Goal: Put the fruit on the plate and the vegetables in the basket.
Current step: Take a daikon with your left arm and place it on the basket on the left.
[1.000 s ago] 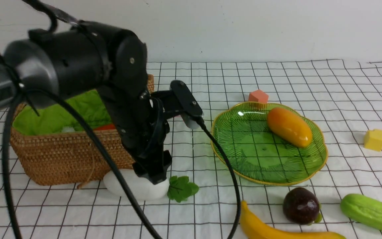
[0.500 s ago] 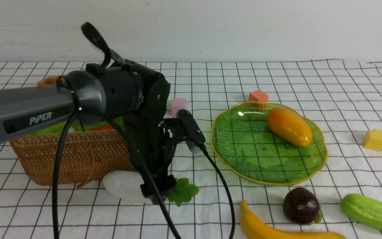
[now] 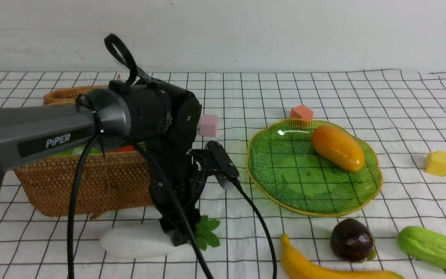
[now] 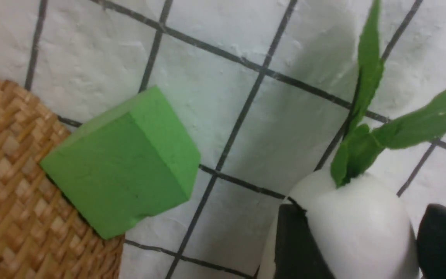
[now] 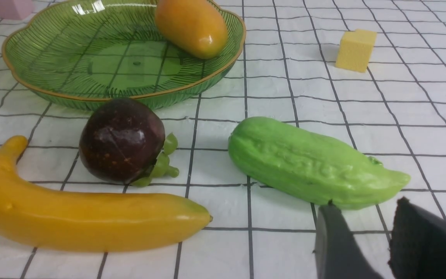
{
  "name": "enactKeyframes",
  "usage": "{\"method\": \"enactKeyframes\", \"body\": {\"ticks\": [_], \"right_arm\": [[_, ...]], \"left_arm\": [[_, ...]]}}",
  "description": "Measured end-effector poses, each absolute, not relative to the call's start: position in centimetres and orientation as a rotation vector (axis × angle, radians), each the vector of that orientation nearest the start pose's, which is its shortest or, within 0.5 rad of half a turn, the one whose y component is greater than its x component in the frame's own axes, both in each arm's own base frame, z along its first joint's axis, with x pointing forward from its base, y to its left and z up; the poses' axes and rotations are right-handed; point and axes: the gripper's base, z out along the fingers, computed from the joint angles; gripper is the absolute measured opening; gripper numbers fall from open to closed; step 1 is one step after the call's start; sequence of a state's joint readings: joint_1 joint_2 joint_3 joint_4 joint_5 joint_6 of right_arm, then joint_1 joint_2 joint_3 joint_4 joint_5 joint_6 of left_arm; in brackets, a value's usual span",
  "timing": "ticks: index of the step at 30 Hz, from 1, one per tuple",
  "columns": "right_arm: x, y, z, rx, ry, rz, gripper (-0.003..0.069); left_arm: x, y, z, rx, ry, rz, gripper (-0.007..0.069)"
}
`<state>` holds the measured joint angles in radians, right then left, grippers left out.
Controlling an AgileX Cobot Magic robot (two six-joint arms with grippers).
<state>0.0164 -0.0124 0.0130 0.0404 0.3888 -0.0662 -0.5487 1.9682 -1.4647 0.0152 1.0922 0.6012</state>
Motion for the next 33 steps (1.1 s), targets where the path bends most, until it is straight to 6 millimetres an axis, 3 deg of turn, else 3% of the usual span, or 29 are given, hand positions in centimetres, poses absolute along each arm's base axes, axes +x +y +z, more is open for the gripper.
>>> {"method": "enactKeyframes", "body": {"ticks": [20, 23, 24, 25, 26, 28, 30, 33], "right_arm": [[5.2, 0.2, 17.5, -0.053, 1.872, 0.006, 0.0243], [5.2, 0.2, 17.5, -0.053, 1.872, 0.006, 0.0243], [5.2, 0.2, 17.5, -0.053, 1.872, 0.006, 0.0243], [5.2, 0.2, 17.5, -0.053, 1.872, 0.006, 0.0243], [5.2, 0.2, 17.5, -0.053, 1.872, 0.006, 0.0243], [5.2, 0.2, 17.5, -0.053, 1.872, 0.006, 0.0243], [5.2, 0.2, 17.5, -0.053, 1.872, 0.006, 0.0243], [5.2, 0.2, 17.5, -0.053, 1.872, 0.006, 0.0243]], "left_arm": [[33.0, -20.3, 19.7, 1.598, 2.648, -0.022, 0.0372], [32.8, -20.3, 19.7, 1.597, 2.665, -0.028, 0.0447], [32.6, -20.2, 20.1, 1.592, 2.672, -0.034, 0.0553], [32.6, -20.2, 20.1, 1.590, 2.671, -0.036, 0.0564], [32.4, -20.1, 20.8, 1.573, 2.667, -0.044, 0.0624], [32.1, -20.0, 22.1, 1.543, 2.652, -0.055, 0.0662], [31.8, -19.8, 22.9, 1.531, 2.644, -0.056, 0.0669], [30.8, -19.1, 25.6, 1.493, 2.619, -0.047, 0.0673]]}}
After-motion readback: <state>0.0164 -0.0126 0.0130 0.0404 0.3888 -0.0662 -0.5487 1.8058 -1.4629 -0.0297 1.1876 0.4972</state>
